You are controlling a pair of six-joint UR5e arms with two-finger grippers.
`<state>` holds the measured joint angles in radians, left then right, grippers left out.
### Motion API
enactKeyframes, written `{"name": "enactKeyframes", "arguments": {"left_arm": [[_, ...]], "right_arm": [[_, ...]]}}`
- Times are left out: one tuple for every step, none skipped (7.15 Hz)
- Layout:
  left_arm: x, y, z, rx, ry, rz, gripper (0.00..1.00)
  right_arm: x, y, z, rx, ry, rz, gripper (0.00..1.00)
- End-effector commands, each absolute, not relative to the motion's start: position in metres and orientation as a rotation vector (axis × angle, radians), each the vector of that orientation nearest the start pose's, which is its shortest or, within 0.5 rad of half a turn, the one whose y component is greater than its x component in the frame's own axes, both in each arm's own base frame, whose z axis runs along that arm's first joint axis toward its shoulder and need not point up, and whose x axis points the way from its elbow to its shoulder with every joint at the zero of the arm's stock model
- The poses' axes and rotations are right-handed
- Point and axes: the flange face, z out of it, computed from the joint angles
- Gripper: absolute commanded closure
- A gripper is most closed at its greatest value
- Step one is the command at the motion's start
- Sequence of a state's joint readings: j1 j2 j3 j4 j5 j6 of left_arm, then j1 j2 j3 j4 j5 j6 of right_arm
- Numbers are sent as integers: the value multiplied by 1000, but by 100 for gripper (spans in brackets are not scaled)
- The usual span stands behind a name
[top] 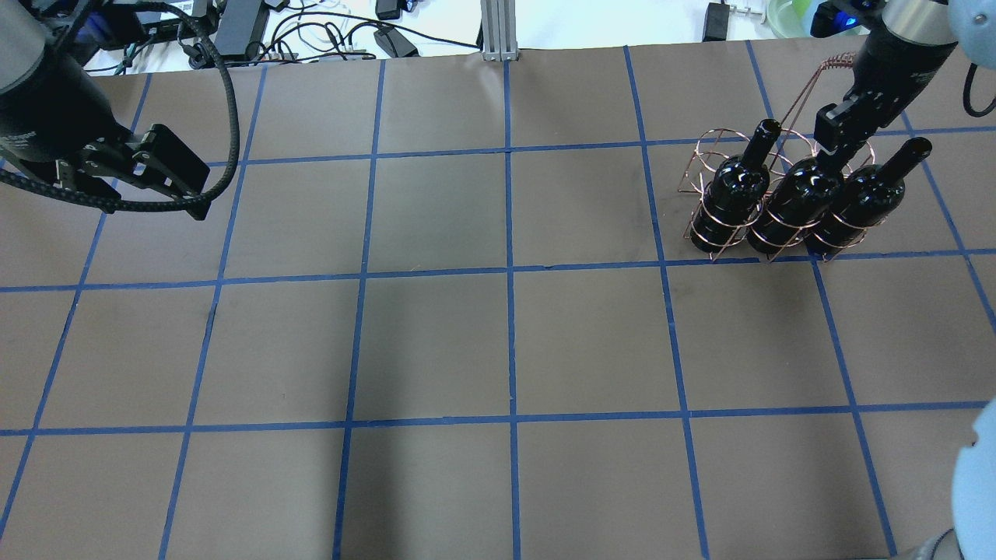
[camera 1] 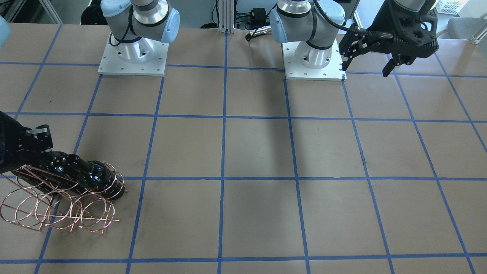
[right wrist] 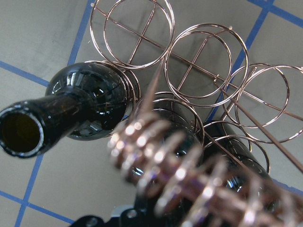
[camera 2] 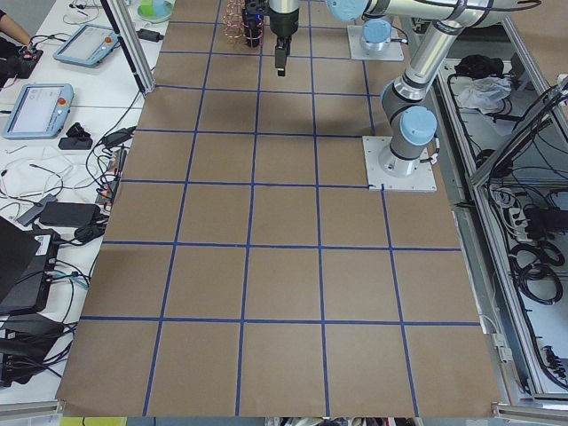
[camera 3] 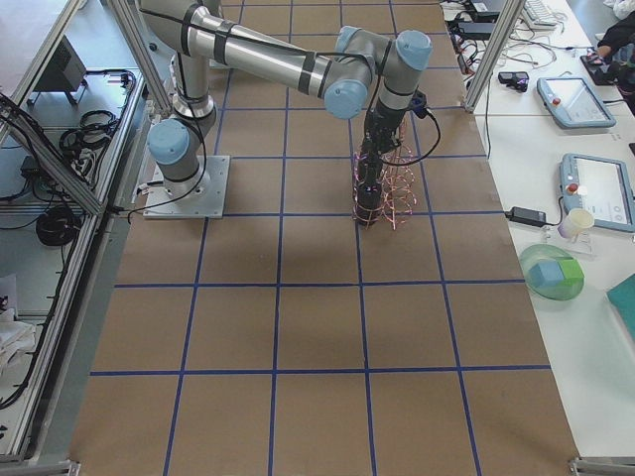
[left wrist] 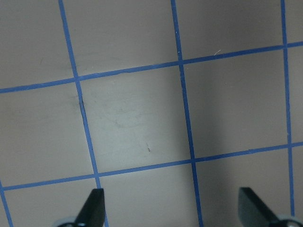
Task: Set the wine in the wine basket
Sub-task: 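Open the right gripper and raise it away from the rack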
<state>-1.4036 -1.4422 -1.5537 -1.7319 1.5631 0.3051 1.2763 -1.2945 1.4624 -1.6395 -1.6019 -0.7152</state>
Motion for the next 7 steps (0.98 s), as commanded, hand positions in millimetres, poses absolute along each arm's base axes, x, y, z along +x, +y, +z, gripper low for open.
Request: {"name": "enactKeyframes", "arguments": {"left_arm": [[-60, -448, 540, 217, 3145, 21, 0], [-60, -448, 540, 217, 3145, 21, 0], [-60, -448, 540, 217, 3145, 21, 0], [-60, -448, 540, 217, 3145, 21, 0], [-60, -448, 540, 217, 3145, 21, 0], [-60, -448, 540, 217, 3145, 21, 0], [-60, -448, 540, 213, 3145, 18, 0]], "right_arm": [[-47, -601, 403, -644, 3055, 153, 0], [-46, -599, 410, -645, 3060, 141, 0], [-43, -590, 431, -648, 3078, 104, 0], [-41, -573, 461, -656, 3119, 72, 0], [-39, -550, 497, -661, 3187, 25, 0], [-33, -531, 520, -562, 3218, -3, 0], [-19, -522, 530, -250, 3247, -55, 0]]}}
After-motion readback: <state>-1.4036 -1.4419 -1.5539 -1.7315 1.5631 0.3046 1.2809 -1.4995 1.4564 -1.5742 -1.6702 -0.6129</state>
